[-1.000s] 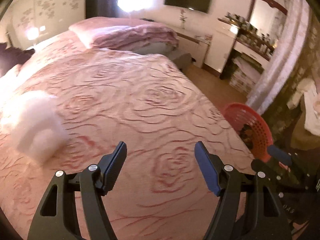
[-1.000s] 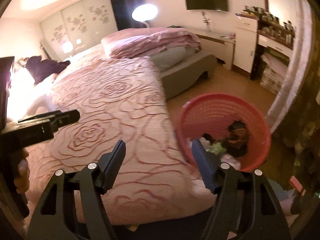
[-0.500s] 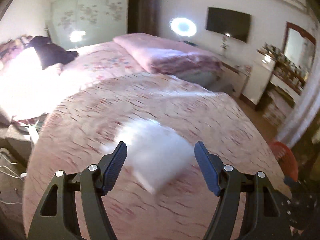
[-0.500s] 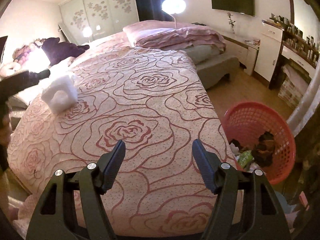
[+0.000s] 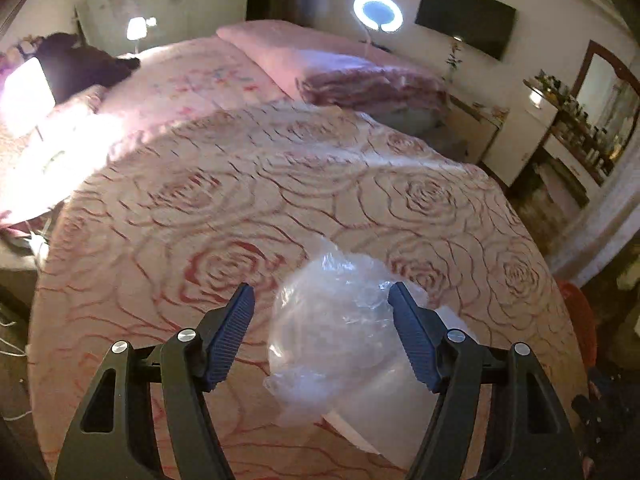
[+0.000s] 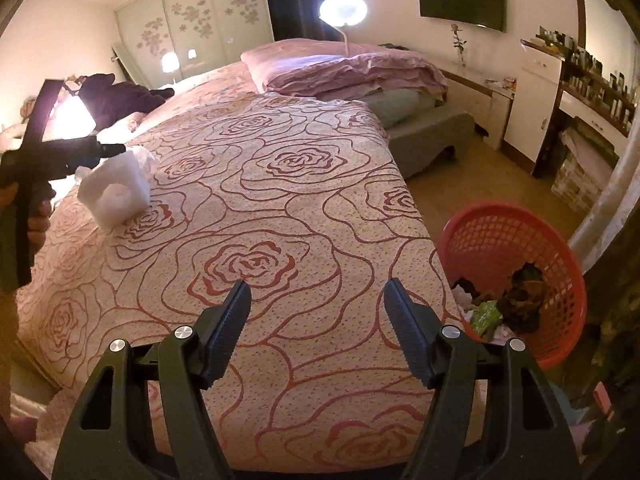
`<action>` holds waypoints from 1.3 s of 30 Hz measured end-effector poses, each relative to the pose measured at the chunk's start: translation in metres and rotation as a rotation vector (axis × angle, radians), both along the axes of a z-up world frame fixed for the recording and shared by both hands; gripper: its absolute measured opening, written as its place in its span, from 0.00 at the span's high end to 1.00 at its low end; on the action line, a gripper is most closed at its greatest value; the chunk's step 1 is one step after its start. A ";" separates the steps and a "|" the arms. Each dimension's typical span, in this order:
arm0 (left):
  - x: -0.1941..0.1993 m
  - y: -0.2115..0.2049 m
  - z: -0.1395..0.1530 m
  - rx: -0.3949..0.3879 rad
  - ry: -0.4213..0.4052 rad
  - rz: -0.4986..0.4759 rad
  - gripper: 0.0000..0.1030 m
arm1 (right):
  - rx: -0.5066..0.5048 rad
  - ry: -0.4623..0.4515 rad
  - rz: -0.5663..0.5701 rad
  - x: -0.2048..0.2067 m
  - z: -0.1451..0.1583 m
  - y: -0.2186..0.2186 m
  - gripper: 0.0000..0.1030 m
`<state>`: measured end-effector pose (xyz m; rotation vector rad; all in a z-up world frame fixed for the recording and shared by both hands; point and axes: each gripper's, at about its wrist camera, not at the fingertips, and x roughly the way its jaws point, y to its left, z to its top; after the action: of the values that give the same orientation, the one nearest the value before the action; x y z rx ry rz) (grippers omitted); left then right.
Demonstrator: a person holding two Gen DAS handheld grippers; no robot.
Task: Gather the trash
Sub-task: 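Grasp the clear plastic bag with the left gripper, then grasp the white foam block with the right gripper while the left gripper holds the plastic bag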
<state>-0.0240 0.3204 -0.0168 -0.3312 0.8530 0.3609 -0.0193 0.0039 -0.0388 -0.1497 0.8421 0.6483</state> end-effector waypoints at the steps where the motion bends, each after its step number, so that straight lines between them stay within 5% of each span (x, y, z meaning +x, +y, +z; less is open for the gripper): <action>1: -0.002 -0.002 -0.001 -0.018 -0.011 -0.005 0.46 | -0.001 0.000 0.000 0.000 0.000 0.000 0.35; 6: -0.012 -0.015 -0.001 -0.072 -0.037 -0.045 0.67 | -0.003 -0.003 0.009 0.000 0.002 0.002 0.35; 14: -0.037 -0.043 -0.008 -0.176 -0.079 -0.083 0.70 | 0.004 -0.018 0.024 -0.006 0.009 0.006 0.35; 24: -0.060 -0.039 0.020 -0.090 -0.159 -0.007 0.71 | 0.022 -0.037 0.114 -0.023 0.022 0.027 0.35; 34: -0.078 -0.005 0.019 -0.108 -0.175 0.099 0.71 | 0.056 -0.068 0.311 -0.051 0.041 0.083 0.09; 39: -0.084 0.001 0.024 -0.089 -0.190 0.120 0.71 | 0.045 -0.103 0.398 -0.064 0.044 0.119 0.07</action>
<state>-0.1082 0.3214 0.0076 -0.4935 0.6652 0.3971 -0.0828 0.1233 0.0048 -0.3124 0.7027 1.0230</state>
